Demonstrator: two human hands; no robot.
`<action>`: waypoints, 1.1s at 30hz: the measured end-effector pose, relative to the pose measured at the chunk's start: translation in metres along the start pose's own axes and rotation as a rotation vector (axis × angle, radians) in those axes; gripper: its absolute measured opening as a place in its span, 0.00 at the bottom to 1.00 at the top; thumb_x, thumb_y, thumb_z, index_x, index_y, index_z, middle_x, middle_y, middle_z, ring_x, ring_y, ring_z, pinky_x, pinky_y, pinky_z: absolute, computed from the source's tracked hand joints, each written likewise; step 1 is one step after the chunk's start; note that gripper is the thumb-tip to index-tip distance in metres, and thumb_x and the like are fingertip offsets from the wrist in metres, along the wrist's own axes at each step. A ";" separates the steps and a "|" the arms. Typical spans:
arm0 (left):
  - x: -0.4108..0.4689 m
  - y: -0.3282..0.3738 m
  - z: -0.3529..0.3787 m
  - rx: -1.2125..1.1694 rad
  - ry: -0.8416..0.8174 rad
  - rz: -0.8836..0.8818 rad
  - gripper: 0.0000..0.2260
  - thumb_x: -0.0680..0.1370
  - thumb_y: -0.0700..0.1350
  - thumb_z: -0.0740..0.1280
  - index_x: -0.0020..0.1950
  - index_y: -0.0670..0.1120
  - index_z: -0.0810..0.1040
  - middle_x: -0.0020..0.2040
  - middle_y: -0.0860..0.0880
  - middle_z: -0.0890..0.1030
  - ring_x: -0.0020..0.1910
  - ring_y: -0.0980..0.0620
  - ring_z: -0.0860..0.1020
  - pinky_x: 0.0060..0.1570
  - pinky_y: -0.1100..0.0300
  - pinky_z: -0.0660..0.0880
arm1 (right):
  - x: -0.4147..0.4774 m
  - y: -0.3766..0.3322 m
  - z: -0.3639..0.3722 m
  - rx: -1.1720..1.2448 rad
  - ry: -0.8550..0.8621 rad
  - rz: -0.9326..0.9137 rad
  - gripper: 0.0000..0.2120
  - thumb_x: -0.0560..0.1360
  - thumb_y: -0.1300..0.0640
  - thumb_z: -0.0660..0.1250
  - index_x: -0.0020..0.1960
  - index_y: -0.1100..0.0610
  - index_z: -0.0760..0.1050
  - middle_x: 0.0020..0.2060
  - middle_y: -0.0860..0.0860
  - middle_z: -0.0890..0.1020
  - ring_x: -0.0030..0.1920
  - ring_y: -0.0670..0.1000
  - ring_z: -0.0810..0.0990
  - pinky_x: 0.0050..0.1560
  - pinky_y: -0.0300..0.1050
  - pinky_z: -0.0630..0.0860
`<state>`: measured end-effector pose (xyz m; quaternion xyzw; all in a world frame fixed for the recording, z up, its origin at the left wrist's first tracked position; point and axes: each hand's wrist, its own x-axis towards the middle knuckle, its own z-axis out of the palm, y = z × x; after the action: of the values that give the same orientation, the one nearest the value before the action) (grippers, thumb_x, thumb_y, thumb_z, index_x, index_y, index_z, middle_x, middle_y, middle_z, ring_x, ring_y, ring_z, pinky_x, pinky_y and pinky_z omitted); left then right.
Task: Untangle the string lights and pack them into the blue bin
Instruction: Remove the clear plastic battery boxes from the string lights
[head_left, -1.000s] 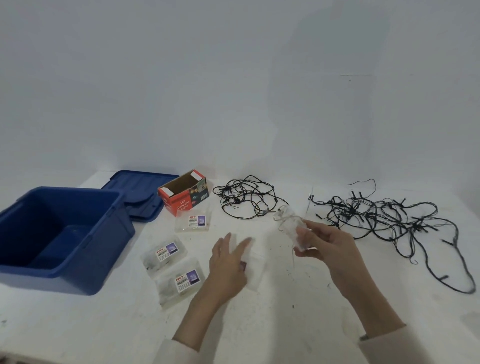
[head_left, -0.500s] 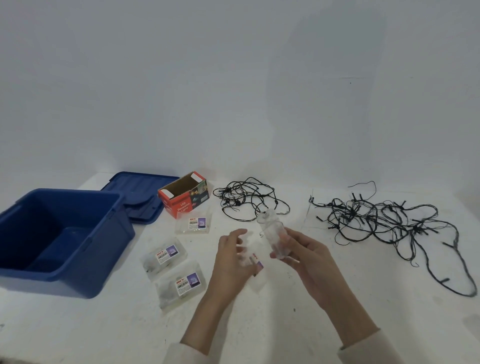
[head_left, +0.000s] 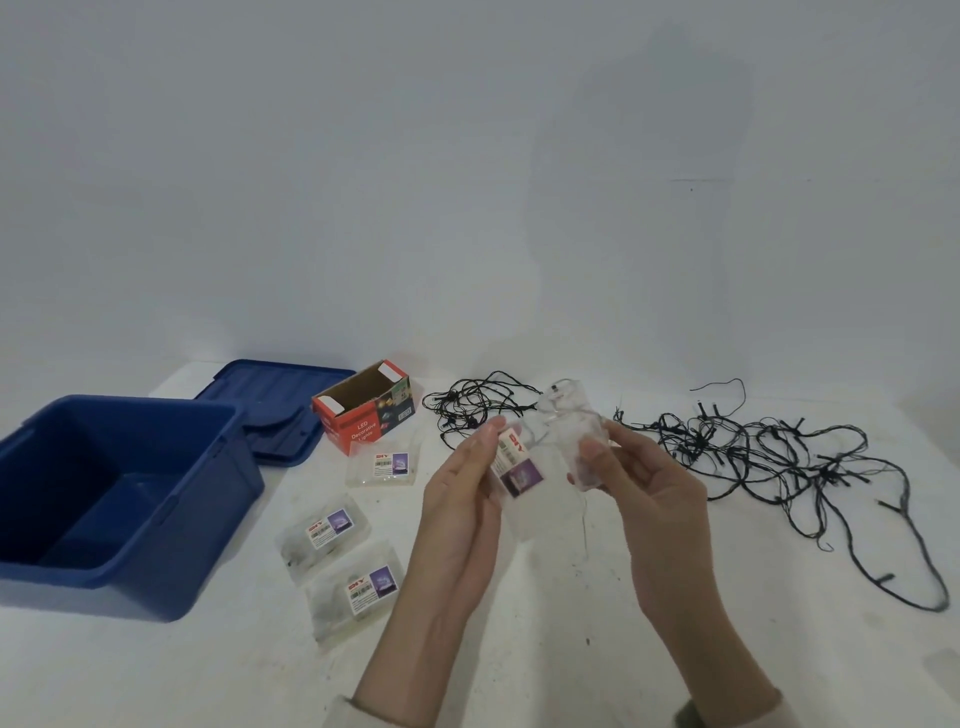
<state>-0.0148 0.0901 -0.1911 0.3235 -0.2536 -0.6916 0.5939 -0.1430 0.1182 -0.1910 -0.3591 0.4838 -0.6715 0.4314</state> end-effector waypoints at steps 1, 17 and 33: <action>0.000 0.000 0.003 -0.009 0.010 0.004 0.21 0.73 0.47 0.65 0.61 0.37 0.76 0.57 0.40 0.81 0.57 0.46 0.79 0.60 0.51 0.75 | -0.002 -0.001 0.001 -0.052 0.022 -0.030 0.09 0.68 0.55 0.72 0.48 0.50 0.81 0.37 0.50 0.85 0.38 0.47 0.82 0.47 0.42 0.79; -0.006 0.004 0.028 0.203 0.083 0.142 0.17 0.78 0.55 0.59 0.58 0.46 0.77 0.55 0.42 0.82 0.51 0.46 0.82 0.52 0.53 0.79 | -0.016 -0.002 0.012 -0.406 0.006 -0.301 0.11 0.68 0.44 0.69 0.50 0.43 0.79 0.39 0.44 0.79 0.40 0.46 0.77 0.40 0.32 0.72; -0.013 0.004 0.033 0.194 0.024 0.057 0.24 0.71 0.58 0.62 0.57 0.42 0.77 0.46 0.46 0.85 0.41 0.46 0.83 0.41 0.55 0.82 | -0.016 -0.021 -0.003 -0.535 -0.123 -0.380 0.17 0.69 0.37 0.60 0.58 0.33 0.74 0.47 0.40 0.73 0.46 0.43 0.73 0.45 0.28 0.68</action>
<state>-0.0356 0.1010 -0.1645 0.3806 -0.3212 -0.6427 0.5822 -0.1448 0.1371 -0.1727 -0.5833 0.5405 -0.5660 0.2173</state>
